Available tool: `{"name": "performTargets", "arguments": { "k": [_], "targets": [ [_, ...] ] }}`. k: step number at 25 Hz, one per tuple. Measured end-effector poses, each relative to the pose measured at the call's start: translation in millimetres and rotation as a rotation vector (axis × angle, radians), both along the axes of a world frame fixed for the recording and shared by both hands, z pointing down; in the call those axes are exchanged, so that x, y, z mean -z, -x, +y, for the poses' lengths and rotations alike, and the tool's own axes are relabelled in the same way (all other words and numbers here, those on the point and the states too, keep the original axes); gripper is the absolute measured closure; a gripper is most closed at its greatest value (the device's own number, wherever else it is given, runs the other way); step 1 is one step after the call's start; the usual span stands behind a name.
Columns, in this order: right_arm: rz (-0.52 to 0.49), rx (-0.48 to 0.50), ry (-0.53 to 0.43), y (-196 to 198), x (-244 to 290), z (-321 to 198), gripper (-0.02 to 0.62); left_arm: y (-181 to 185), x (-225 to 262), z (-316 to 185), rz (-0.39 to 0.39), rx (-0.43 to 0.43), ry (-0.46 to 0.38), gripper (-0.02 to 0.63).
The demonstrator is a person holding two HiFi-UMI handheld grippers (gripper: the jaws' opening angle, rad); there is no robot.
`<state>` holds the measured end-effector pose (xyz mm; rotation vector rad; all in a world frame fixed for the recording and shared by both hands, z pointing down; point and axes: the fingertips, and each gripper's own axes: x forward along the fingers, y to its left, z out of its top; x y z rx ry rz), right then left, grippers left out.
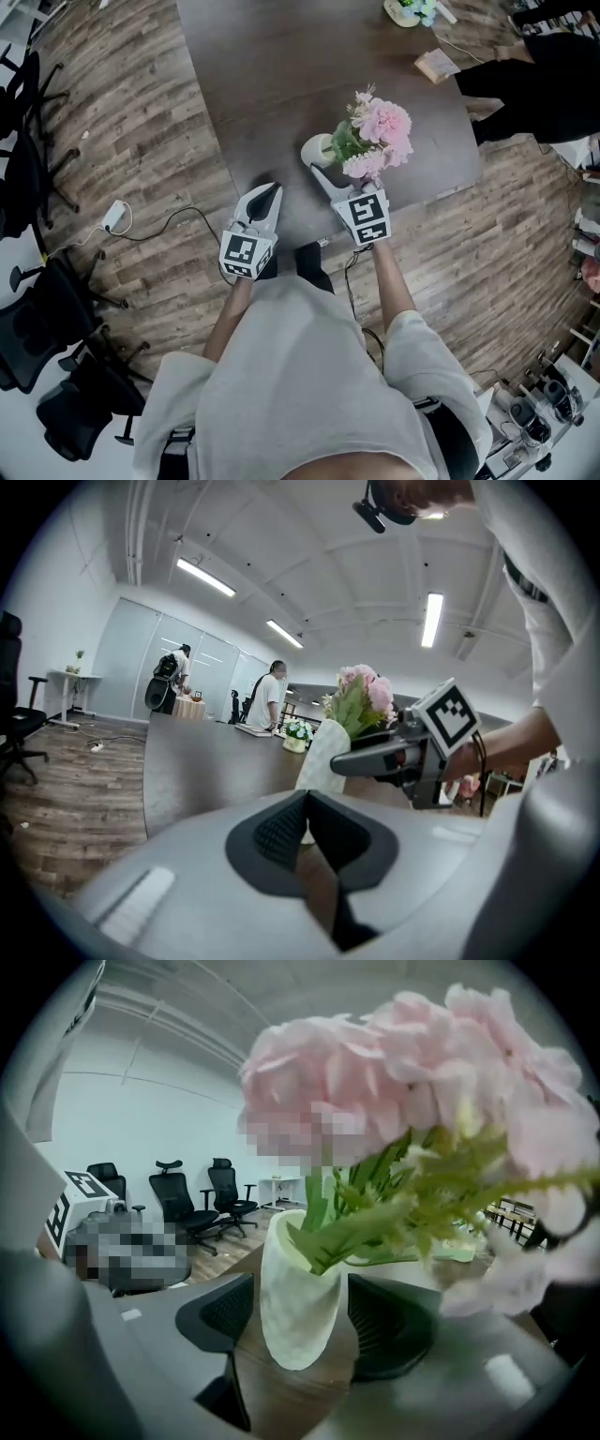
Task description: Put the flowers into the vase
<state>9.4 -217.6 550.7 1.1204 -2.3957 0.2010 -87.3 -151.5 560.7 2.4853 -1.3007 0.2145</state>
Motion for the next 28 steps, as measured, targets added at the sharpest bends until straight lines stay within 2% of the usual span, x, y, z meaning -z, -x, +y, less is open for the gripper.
{"name": "performTargets", "arguments": {
  "k": [11,17,24,28],
  "targets": [
    [-0.02,-0.038,0.097,4.2,-28.1,2.9,0.267,12.7,0.7,2.8,0.003,0.009,0.002,0.597],
    [-0.017,-0.053,0.109,3.3,-36.8,7.9,0.274,16.2,0.7,3.6,0.002,0.008,0.001,0.597],
    [-0.018,-0.06,0.127,-2.4,-38.6,17.9,0.334,9.9,3.7,6.1,-0.004,-0.004,-0.004,0.596],
    [0.011,-0.053,0.125,-7.6,-42.4,22.4,0.339,2.6,5.1,8.0,0.0,-0.014,-0.009,0.595]
  ]
}}
